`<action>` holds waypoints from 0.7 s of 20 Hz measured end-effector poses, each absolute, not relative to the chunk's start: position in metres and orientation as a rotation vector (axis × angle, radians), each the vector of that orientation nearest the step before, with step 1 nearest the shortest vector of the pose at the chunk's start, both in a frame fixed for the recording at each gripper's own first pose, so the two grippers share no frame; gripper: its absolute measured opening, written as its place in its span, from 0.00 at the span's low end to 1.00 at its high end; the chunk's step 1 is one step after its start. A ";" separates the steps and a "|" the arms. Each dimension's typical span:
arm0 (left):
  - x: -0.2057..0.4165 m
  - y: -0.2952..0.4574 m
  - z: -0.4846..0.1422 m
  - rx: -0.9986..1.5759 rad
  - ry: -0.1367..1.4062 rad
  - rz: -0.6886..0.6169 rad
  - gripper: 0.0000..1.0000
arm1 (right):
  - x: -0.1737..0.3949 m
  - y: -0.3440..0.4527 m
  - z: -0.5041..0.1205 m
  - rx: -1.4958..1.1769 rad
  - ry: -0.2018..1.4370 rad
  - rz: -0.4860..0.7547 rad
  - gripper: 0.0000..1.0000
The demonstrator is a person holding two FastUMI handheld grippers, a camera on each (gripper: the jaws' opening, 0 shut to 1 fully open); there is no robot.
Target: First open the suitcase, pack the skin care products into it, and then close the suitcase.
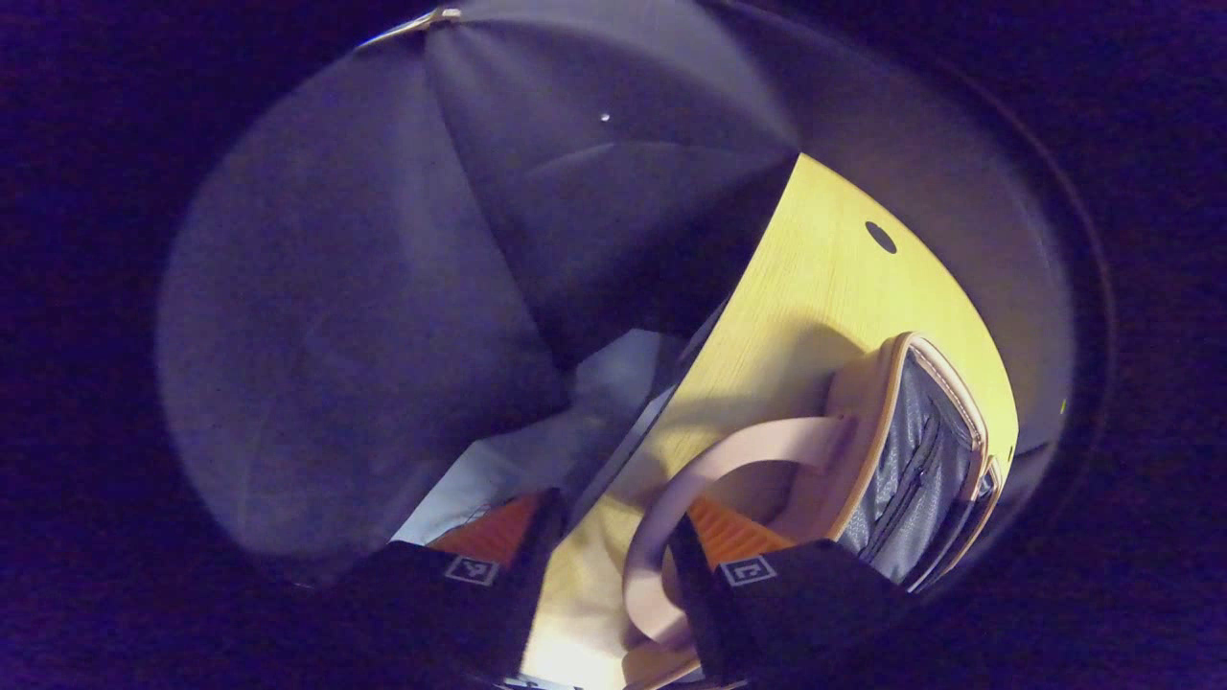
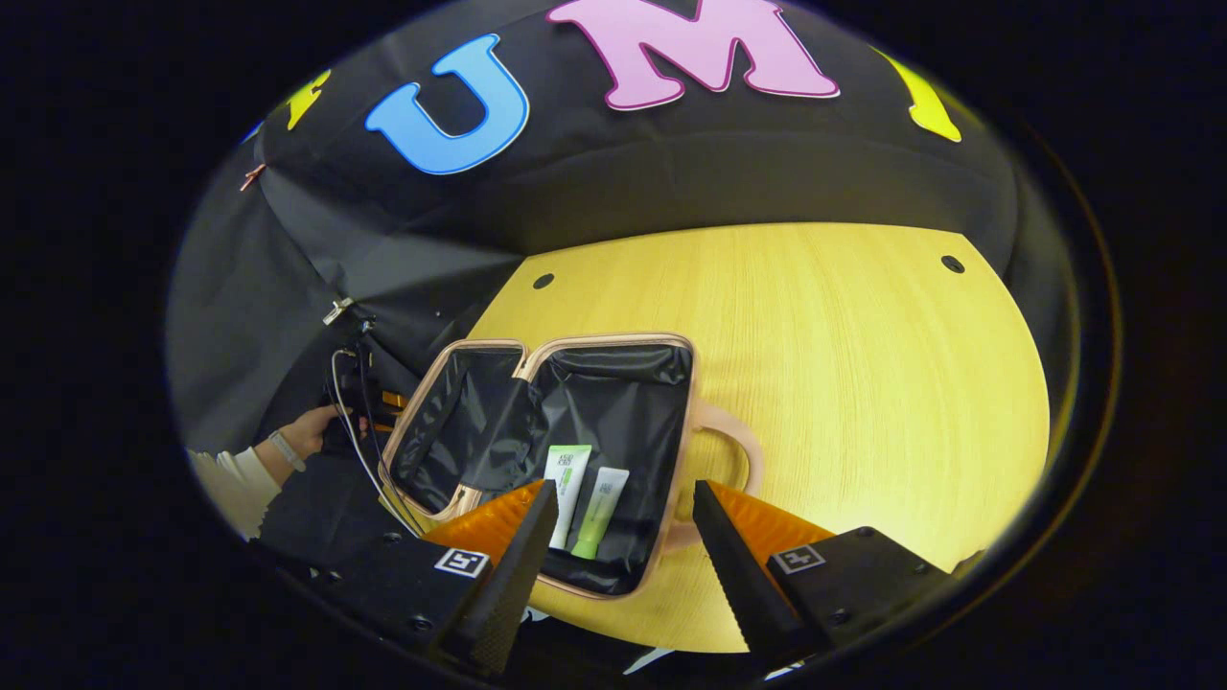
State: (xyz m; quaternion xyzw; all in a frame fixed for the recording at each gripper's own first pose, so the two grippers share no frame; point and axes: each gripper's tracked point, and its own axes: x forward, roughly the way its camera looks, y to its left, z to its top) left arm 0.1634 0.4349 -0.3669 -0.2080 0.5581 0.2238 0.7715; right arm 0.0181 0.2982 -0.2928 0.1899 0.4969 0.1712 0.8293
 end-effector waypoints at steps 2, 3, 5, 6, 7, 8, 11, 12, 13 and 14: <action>0.162 0.436 -0.362 -0.334 1.249 0.451 0.51 | 0.020 0.302 -0.293 0.411 1.056 0.372 0.90; 0.162 0.438 -0.340 -0.261 1.259 0.445 0.41 | 0.021 0.300 -0.293 0.420 1.053 0.382 0.90; 0.167 0.430 -0.342 -0.211 1.249 0.426 0.16 | 0.027 0.299 -0.290 0.441 1.034 0.402 0.90; 0.169 0.426 -0.335 -0.219 1.232 0.417 0.12 | 0.031 0.299 -0.287 0.445 1.021 0.410 0.90; 0.169 0.422 -0.323 -0.225 1.213 0.404 0.10 | 0.034 0.303 -0.285 0.451 1.008 0.418 0.90; 0.169 0.420 -0.309 -0.219 1.190 0.398 0.08 | 0.037 0.304 -0.282 0.460 0.996 0.424 0.91; 0.178 0.406 -0.249 -0.187 1.073 0.354 0.07 | 0.043 0.296 -0.277 0.481 0.969 0.439 0.91; 0.180 0.395 -0.222 -0.191 1.029 0.328 0.07 | 0.045 0.290 -0.275 0.482 0.960 0.441 0.90; 0.186 0.380 -0.195 -0.211 0.976 0.304 0.07 | 0.047 0.283 -0.275 0.484 0.948 0.441 0.90; 0.189 0.361 -0.170 -0.236 0.927 0.278 0.07 | 0.050 0.277 -0.274 0.487 0.937 0.438 0.90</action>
